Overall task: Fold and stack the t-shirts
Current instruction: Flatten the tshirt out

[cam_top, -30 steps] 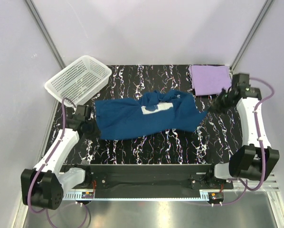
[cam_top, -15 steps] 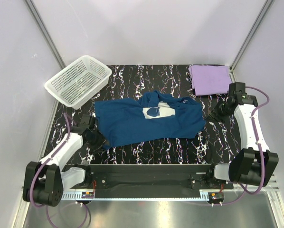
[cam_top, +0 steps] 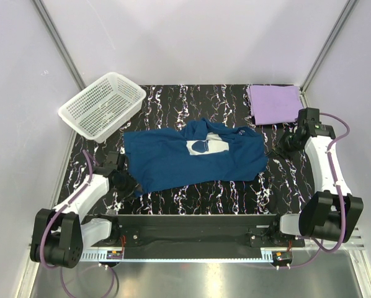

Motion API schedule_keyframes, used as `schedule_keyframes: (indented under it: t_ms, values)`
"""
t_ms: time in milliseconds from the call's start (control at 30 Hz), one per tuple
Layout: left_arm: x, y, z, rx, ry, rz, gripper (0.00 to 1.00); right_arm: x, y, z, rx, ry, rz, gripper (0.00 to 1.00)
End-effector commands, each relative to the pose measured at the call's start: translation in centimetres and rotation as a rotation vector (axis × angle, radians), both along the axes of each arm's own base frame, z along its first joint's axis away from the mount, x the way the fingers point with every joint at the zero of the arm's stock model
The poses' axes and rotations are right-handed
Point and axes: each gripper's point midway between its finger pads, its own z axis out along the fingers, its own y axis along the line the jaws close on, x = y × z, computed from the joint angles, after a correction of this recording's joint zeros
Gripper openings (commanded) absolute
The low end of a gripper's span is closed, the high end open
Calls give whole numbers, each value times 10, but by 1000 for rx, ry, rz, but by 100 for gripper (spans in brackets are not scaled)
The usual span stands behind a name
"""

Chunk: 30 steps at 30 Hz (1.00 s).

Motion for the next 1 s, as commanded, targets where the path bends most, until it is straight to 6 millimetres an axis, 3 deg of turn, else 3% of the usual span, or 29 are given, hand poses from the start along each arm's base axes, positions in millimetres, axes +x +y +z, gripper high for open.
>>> schedule_keyframes:
  t_ms: [0,233,400,533,567,667,700,767,800,833,867,900,933,967]
  values:
    - [14,0,4,3,-56,16,40,11,1,7,1,-50,34,0]
    - [18,5,15,25,-102,41,21,12,1,6,-1,-45,43,0]
    - [23,5,21,28,-123,26,0,13,2,6,4,-44,48,0]
    - [39,5,51,40,-221,-31,0,20,-1,15,-5,-61,47,0]
    - [50,5,73,45,-280,-42,0,23,-1,18,-7,-69,44,0]
    - [72,5,112,71,-393,-107,0,46,-1,37,13,-112,27,0]
    - [93,3,145,80,-474,-118,0,63,-2,53,23,-149,15,0]
    - [117,6,179,125,-564,-155,0,84,-4,69,33,-183,3,0]
    - [129,6,194,138,-597,-163,0,105,-7,86,34,-214,-10,0]
    - [153,6,226,160,-669,-180,0,116,-9,94,34,-230,-17,0]
    - [169,9,242,176,-710,-174,0,128,-10,103,41,-245,-28,0]
    - [182,11,256,191,-747,-184,0,152,-14,123,52,-288,-50,0]
    - [208,11,287,194,-822,-174,0,164,-13,134,65,-311,-56,0]
    - [221,18,301,188,-854,-162,0,177,-15,144,75,-334,-68,0]
